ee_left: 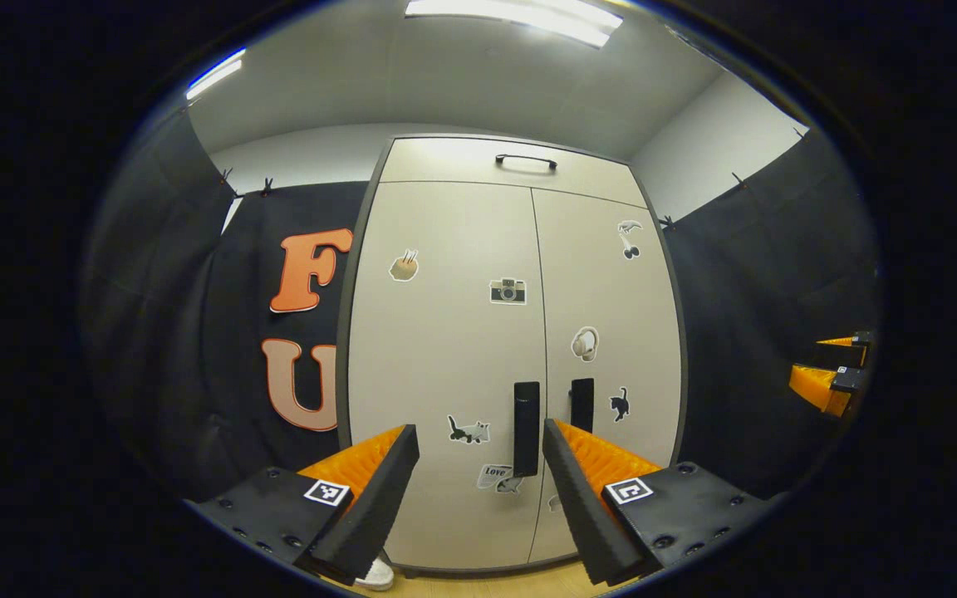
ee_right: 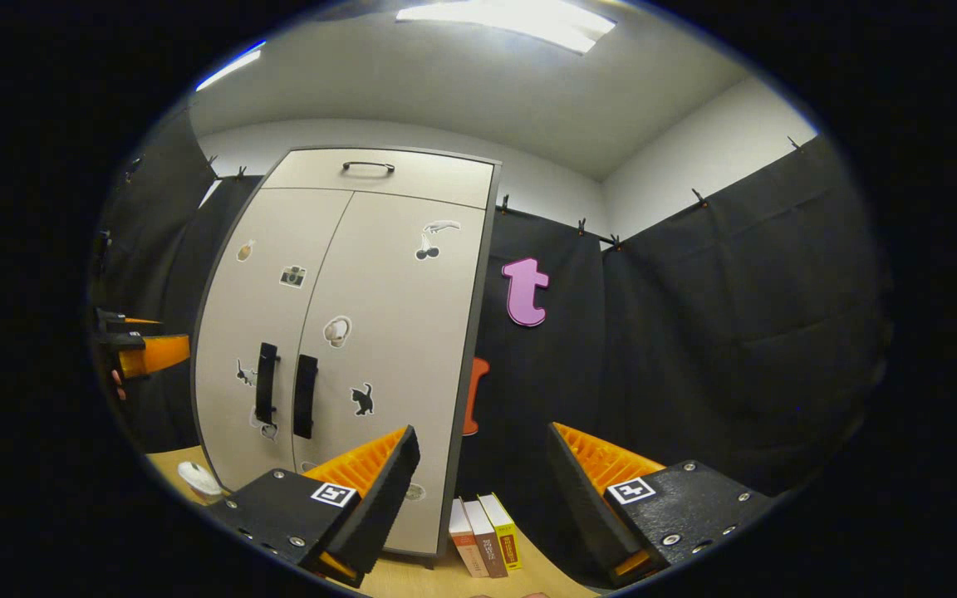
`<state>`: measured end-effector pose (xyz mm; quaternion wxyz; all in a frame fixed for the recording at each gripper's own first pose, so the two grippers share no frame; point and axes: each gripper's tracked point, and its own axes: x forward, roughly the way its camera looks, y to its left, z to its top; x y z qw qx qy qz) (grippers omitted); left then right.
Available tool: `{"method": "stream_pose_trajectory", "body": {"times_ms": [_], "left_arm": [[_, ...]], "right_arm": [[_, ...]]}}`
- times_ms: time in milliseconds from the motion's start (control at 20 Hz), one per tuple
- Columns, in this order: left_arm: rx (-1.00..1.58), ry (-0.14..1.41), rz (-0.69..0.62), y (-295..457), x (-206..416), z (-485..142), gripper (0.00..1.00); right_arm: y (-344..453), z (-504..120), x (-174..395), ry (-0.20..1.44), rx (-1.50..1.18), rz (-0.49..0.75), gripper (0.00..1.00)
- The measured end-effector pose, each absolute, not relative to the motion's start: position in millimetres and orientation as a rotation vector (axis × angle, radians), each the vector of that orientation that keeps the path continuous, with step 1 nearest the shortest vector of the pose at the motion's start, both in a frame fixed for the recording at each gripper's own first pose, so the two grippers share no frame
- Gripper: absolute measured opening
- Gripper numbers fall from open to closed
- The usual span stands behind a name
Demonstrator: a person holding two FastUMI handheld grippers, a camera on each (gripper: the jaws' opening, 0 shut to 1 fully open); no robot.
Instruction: Open the right door of the double-door shoe cabinet with the right hand, and open the left door with the left hand.
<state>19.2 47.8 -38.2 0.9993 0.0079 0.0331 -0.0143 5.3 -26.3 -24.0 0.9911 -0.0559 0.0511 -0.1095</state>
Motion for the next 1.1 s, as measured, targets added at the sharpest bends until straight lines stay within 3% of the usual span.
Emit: {"method": "stream_pose_trajectory", "body": {"times_ms": [500, 1100], "left_arm": [[-0.1, 0.111, -0.101, 59.5, 40.9, -51.4, 0.96], [-0.06, 0.068, 0.058, 109.2, 20.4, 3.2, 0.96]], "right_arm": [[-33.8, -1.7, -11.0, 0.087, -0.176, -0.36, 0.94], [3.1, 21.2, 19.0, 0.053, -0.116, -0.191, 0.94]]}}
